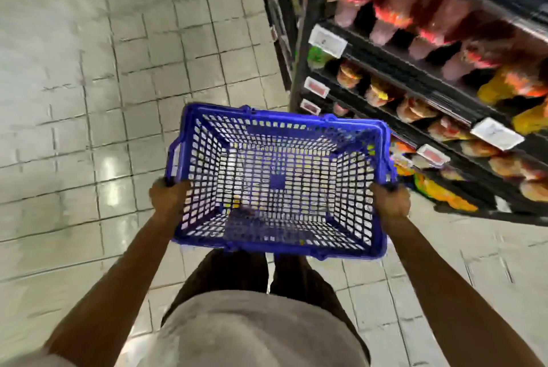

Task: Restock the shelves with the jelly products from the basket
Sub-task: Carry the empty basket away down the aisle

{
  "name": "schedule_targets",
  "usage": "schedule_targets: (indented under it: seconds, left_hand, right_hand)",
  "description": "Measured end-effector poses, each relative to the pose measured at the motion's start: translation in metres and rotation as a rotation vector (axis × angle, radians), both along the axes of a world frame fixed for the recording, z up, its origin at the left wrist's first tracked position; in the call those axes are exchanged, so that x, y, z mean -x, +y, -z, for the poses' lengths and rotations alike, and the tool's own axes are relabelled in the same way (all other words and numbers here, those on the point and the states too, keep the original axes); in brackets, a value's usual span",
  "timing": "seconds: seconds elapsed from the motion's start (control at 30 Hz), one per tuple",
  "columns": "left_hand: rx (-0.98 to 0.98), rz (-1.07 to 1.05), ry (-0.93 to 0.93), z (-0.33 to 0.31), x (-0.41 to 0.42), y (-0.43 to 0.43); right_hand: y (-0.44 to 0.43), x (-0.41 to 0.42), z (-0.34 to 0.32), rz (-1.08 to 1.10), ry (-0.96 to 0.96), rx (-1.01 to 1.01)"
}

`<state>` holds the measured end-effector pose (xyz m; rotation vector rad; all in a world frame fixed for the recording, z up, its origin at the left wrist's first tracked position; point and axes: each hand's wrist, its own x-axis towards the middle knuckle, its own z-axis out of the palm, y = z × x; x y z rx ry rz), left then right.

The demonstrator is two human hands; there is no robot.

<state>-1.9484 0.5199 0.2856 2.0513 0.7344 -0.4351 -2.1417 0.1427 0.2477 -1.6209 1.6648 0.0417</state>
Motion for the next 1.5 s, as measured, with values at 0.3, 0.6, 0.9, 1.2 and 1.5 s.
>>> schedule_targets:
  seconds: [0.3, 0.6, 0.9, 1.2, 1.5]
  left_hand:
    - [0.019, -0.526, -0.092, -0.03, -0.022, 0.168]
    - [0.026, -0.92, -0.13, -0.044, -0.117, 0.296]
    - [0.054, -1.191, -0.123, -0.031, -0.272, 0.368]
    - [0.064, -1.464, -0.19, -0.054, -0.425, 0.426]
    - [0.066, -1.674, -0.22, -0.053, -0.539, 0.545]
  right_hand:
    - [0.11, -0.203, -0.033, -0.407, -0.158, 0.006]
    - [0.269, -0.446, -0.051, -0.65, -0.213, -0.028]
    - [0.385, -0.693, -0.054, -0.847, -0.248, -0.14]
    - [0.522, -0.945, -0.093, -1.124, -0.298, -0.167]
    - [0.711, -1.099, -0.093, -1.305, -0.277, -0.212]
